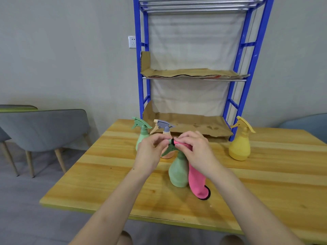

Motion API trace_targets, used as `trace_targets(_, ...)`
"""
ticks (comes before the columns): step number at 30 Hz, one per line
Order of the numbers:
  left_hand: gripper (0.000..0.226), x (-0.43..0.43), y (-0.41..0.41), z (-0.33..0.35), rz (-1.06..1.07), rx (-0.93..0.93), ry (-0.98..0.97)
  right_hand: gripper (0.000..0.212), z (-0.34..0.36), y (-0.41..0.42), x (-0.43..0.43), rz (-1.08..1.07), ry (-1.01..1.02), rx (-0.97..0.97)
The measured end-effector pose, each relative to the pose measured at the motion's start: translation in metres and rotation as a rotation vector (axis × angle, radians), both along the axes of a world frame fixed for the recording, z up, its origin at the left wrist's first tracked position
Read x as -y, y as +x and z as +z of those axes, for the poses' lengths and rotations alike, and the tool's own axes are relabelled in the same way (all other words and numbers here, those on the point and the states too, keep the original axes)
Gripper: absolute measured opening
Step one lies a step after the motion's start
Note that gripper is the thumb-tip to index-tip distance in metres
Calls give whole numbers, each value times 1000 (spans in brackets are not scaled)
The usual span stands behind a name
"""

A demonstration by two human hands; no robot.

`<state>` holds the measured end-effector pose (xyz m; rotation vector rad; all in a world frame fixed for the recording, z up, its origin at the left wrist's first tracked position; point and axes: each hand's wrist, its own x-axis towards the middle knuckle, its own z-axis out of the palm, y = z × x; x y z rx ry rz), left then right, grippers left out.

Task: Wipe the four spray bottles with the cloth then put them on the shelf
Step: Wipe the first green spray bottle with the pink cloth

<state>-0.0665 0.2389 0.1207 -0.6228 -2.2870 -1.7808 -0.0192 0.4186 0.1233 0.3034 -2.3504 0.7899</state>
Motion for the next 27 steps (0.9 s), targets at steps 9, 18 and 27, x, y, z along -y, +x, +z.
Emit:
trace_targets(9,20,-2,0,1,29,-5,-95,13,-15,17,-33,-83,25,42)
trace_targets(18,16,-3,1,-4,6,-9,-44,10,6,6,-11,-14,74,27)
trace_targets(27,18,0,-2,-9,50,-54,-100,14,-4,1,-5,-16,92,-40)
